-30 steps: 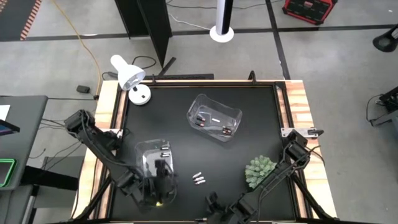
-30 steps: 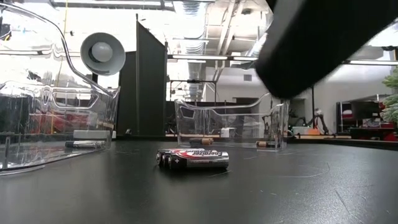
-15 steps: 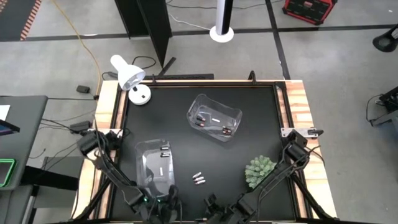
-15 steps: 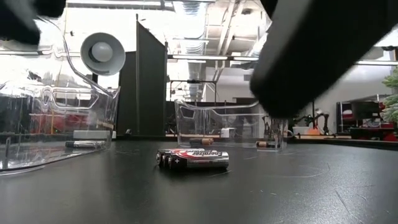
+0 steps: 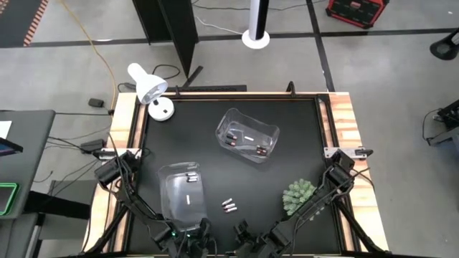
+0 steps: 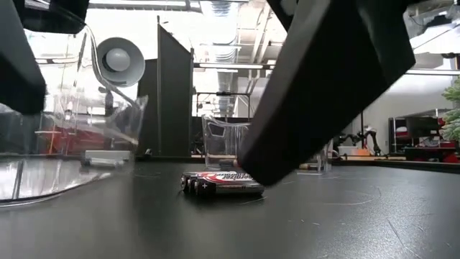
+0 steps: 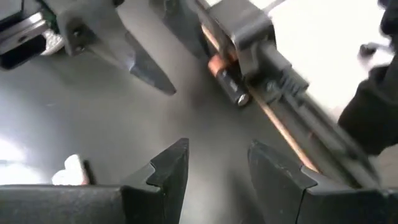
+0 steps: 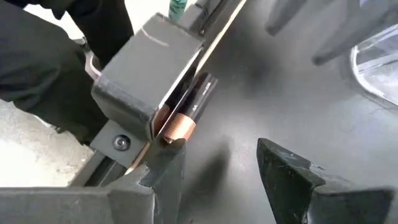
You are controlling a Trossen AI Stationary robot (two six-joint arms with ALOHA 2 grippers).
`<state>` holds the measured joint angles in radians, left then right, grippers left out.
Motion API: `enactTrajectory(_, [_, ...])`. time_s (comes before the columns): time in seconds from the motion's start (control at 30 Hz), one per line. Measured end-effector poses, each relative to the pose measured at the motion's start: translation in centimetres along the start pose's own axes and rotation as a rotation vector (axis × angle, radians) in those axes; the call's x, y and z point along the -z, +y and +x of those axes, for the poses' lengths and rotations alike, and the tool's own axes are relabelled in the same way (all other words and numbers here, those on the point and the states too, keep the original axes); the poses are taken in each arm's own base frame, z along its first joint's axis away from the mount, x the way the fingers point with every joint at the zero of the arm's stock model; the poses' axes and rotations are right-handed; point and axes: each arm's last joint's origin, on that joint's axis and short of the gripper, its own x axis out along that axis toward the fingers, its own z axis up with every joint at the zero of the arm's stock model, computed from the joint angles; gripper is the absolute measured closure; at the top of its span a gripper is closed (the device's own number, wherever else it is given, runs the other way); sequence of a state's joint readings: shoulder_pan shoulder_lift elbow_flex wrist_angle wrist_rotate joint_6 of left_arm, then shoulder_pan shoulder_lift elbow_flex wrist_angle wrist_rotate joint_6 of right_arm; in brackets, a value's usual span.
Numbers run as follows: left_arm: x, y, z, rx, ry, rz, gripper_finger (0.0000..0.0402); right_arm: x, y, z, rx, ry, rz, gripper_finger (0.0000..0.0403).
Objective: Sort batteries
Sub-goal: Put the black battery into the top transparent bin
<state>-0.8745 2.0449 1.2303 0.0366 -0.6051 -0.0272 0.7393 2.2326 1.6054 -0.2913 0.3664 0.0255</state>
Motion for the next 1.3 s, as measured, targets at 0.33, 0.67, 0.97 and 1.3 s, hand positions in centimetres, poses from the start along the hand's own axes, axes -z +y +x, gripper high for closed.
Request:
enactTrajectory(0.33, [0.0, 1.5, -2.3, -0.133, 0.127, 0.015, 0.0245, 0.0, -0.3, 0.1, 0.007, 0.003, 0.005, 0.0187])
enactTrajectory(0.67, [0.6, 2.7, -2.1, -0.205, 0.187, -0.001, 0.0246, 0.1, -0.2, 0.1, 0.005, 0.008, -0.007, 0.0187])
enactTrajectory(0.97, [-2.5, 2.2, -2.8, -0.035, 0.1, 0.031, 0.0246, 0.2, 0.2, -0.1, -0.001, 0.017, -0.045, 0.0187])
enactTrajectory(1.3, [-5.0, 1.5, -3.5, -0.014, 0.027, 0.05, 0.0246, 0.1, 0.2, -0.1, -0.001, 0.011, -0.037, 0.0187])
